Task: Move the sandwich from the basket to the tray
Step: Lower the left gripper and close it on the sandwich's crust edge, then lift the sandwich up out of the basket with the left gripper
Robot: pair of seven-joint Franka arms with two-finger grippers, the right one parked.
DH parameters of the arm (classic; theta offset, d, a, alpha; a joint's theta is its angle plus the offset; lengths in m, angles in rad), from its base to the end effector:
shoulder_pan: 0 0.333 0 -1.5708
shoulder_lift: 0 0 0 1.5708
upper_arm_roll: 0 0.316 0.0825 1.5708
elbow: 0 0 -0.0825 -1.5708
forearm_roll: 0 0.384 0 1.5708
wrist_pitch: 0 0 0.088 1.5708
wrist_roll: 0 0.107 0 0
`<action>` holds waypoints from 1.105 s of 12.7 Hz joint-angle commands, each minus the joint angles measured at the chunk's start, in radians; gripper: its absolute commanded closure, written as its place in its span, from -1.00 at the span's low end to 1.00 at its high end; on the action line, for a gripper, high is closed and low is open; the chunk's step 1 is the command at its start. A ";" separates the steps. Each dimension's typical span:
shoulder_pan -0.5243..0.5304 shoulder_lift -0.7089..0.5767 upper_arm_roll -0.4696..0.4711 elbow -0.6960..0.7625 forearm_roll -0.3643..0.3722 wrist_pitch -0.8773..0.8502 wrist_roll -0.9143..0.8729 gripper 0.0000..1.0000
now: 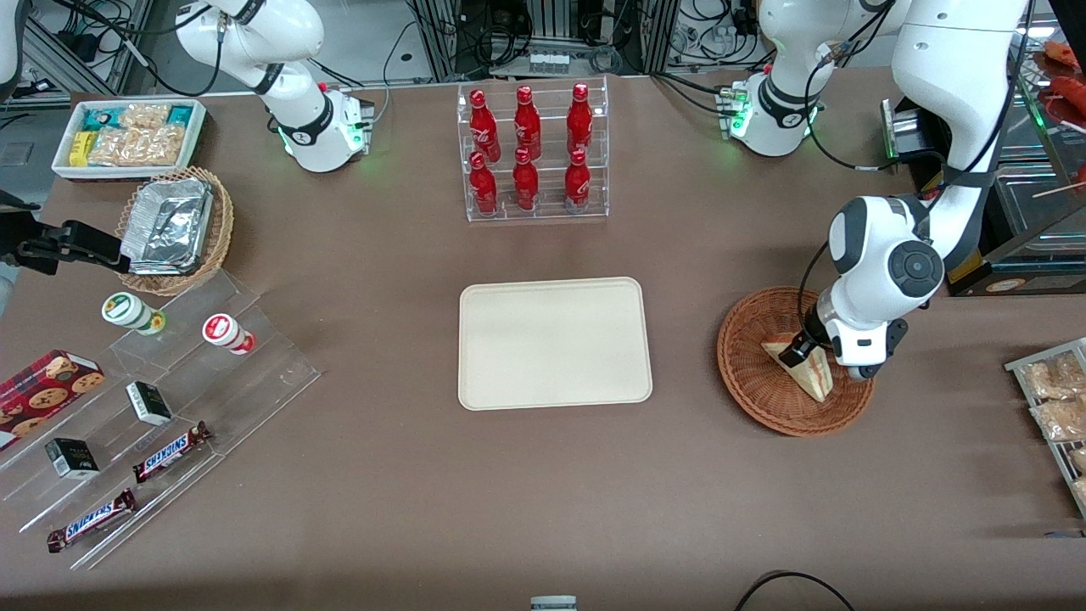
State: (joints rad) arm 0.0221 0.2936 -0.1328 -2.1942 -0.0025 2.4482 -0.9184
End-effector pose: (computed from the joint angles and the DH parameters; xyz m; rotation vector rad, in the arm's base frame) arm 0.5500 -0.0613 0.2480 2.8684 1.2374 -0.0812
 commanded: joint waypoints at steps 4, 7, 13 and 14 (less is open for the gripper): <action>0.002 -0.017 -0.008 0.020 0.027 -0.011 0.001 1.00; -0.014 -0.014 -0.013 0.160 0.026 -0.199 0.003 1.00; -0.174 0.036 -0.014 0.421 0.022 -0.456 0.079 1.00; -0.210 0.051 -0.014 0.438 0.018 -0.454 0.098 1.00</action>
State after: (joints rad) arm -0.1345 0.3001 -0.1545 -1.8096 0.0095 2.0138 -0.8599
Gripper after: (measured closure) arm 0.850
